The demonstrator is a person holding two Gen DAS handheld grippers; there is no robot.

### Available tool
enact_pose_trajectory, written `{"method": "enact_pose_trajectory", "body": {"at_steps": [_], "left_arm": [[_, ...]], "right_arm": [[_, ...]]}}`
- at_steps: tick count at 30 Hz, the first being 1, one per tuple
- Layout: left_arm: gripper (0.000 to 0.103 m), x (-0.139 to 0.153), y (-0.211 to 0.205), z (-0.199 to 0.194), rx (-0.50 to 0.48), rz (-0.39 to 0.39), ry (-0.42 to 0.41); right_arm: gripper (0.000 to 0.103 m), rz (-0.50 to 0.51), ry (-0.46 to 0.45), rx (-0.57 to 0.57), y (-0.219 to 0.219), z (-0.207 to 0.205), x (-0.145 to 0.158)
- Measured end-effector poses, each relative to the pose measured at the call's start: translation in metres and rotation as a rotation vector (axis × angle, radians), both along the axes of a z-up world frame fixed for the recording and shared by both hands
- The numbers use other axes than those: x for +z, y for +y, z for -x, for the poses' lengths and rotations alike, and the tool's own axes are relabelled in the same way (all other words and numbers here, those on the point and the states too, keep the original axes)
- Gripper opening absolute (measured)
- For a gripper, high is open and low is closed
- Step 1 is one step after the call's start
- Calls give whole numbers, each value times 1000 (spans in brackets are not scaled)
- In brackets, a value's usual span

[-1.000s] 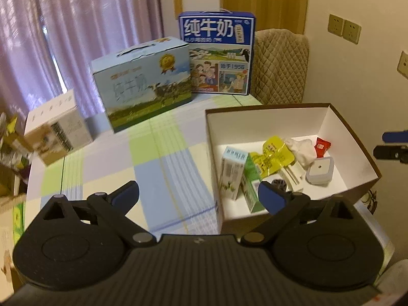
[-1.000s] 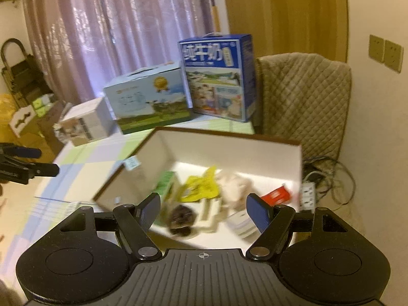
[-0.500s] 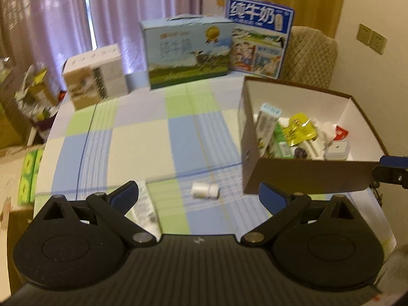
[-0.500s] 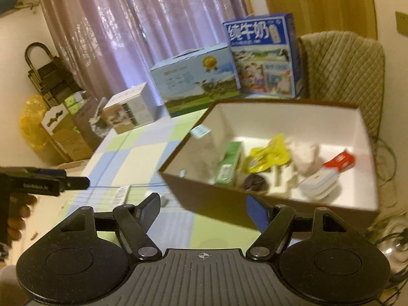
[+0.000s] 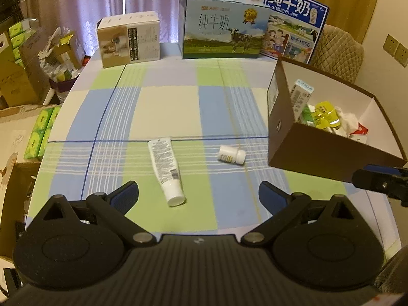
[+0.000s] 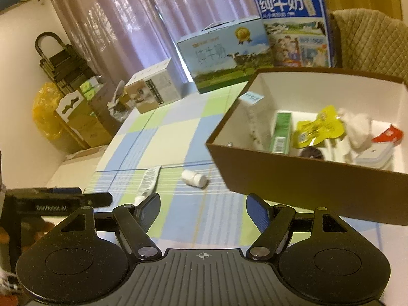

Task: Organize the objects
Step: 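Withdraw both tools from the box toward the white tube and bottle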

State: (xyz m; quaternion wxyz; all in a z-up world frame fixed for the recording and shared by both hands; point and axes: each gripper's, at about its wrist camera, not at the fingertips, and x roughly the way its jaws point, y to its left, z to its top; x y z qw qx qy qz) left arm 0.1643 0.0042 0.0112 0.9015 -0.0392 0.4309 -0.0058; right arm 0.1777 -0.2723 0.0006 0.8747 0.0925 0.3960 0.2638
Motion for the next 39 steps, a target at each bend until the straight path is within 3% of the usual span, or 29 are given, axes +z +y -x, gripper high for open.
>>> {"method": "enact_pose_trajectory", "body": {"at_steps": [10,25,34,39], "left_arm": [[99,-16,10,-5,50,21,8],[94,-46,16,-25,54,-30,60],[76,-77,13,-58,43,-98,115],[67,-96,19,-76,73,-88,153]], "right_arm": [[72,21,4,23,38,-18,-11],[71,108,27,75,78,-41,-44],[71,117,8,82,92,-58,-67],[61,123,-24,99,96,-65,-79]]}}
